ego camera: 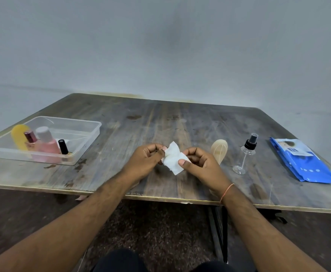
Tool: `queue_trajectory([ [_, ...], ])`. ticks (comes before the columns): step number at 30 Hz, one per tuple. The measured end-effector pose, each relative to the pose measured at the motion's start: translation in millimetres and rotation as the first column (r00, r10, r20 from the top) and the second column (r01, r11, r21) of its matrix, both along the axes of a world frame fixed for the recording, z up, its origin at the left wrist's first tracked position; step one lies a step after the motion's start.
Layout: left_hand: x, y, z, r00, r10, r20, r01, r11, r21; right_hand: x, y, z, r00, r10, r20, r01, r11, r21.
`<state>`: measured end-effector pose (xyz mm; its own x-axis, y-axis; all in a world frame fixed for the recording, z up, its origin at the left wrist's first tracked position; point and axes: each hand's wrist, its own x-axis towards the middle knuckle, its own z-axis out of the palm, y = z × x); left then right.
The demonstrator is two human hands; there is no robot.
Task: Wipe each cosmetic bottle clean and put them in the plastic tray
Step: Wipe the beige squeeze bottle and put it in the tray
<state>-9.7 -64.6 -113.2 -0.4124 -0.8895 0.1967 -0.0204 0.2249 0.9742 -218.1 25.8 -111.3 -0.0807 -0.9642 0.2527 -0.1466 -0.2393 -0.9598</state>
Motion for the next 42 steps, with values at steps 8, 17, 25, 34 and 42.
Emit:
queue_trajectory([
  [8, 4.0, 1.8, 0.0, 0.996, -0.067, 0.052, 0.07, 0.996, -0.059, 4.6, 4.0, 5.0, 0.999, 0.006, -0.04, -0.004, 0.999, 0.051],
  [17, -3.2, 4.2, -0.6, 0.984, 0.013, 0.178, 0.013, 0.99, -0.142, -32.6, 48.3, 18.4, 0.992, -0.043, -0.117, 0.066, 0.978, 0.197],
  [25, -38.9, 7.2, 16.9, 0.983, 0.096, 0.154, -0.031, 0.926, -0.376, -68.4, 76.5, 12.7, 0.966, -0.231, -0.12, 0.25, 0.951, 0.181],
  [34, -120.1, 2.6, 85.7, 0.891, -0.02, 0.453, 0.239, 0.87, -0.431, -68.4, 71.2, 8.4, 0.948, -0.257, -0.188, 0.286, 0.948, 0.143],
  [42, -126.7, -2.7, 78.5, 0.849, -0.019, 0.527, 0.284, 0.859, -0.426, -68.9, 69.2, 6.6, 0.948, -0.261, -0.182, 0.288, 0.947, 0.144],
])
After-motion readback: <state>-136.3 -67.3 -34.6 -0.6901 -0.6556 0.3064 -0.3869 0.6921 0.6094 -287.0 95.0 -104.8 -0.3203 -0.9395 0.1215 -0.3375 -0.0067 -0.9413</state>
